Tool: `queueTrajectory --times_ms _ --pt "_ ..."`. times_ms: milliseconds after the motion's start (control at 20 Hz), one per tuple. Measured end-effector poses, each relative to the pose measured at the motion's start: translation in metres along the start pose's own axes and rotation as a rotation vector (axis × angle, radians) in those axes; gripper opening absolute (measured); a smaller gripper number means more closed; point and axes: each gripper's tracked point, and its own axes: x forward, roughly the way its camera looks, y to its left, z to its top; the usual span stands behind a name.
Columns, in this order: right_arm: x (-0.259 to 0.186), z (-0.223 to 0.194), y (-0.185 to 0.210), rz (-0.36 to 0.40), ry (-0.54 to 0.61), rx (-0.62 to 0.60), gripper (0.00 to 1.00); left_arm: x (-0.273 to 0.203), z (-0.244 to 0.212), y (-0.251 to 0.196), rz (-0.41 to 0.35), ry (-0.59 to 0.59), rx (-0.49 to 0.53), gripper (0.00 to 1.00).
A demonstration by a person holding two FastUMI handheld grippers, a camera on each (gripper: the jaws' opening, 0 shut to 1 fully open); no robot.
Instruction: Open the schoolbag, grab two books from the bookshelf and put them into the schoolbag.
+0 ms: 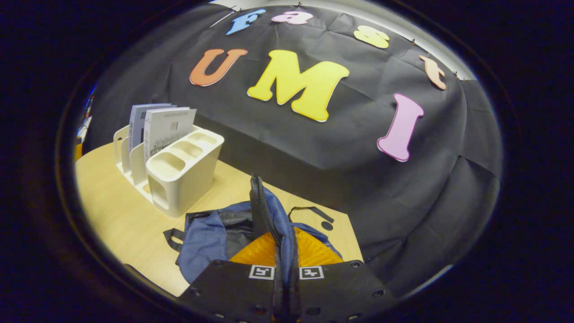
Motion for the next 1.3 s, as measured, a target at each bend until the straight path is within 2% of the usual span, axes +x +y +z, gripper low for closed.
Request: queueTrajectory --times_ms 150,500,650,850,1100,1200,1300 --pt "0.000 0.014 -0.024 -0.003 -0.031 0.018 0.05 0.015 0.024 -0.006 -0.010 -0.006 -0.024 0.97" --pt "0.012 0.029 -0.077 -0.003 -0.060 0.072 0.05 0.062 0.080 -0.033 -0.026 -0.043 0.029 0.98" --pt "0.012 0.028 -0.093 0.010 -0.075 0.096 0.05 0.091 0.106 -0.052 -0.060 -0.047 0.072 0.97" --pt "0.015 0.019 -0.114 0.017 -0.089 0.134 0.05 0.142 0.124 -0.067 -0.077 0.023 0.122 0.97" --pt "0.022 0.008 -0.116 0.058 -0.081 0.205 0.05 0.213 0.140 -0.068 -0.031 0.131 0.132 0.96" --pt "0.022 0.011 -0.118 0.063 -0.092 0.212 0.05 0.241 0.137 -0.070 -0.044 0.181 0.144 0.96" --pt "0.022 0.010 -0.117 0.072 -0.093 0.224 0.05 0.265 0.125 -0.065 -0.009 0.244 0.179 0.96"
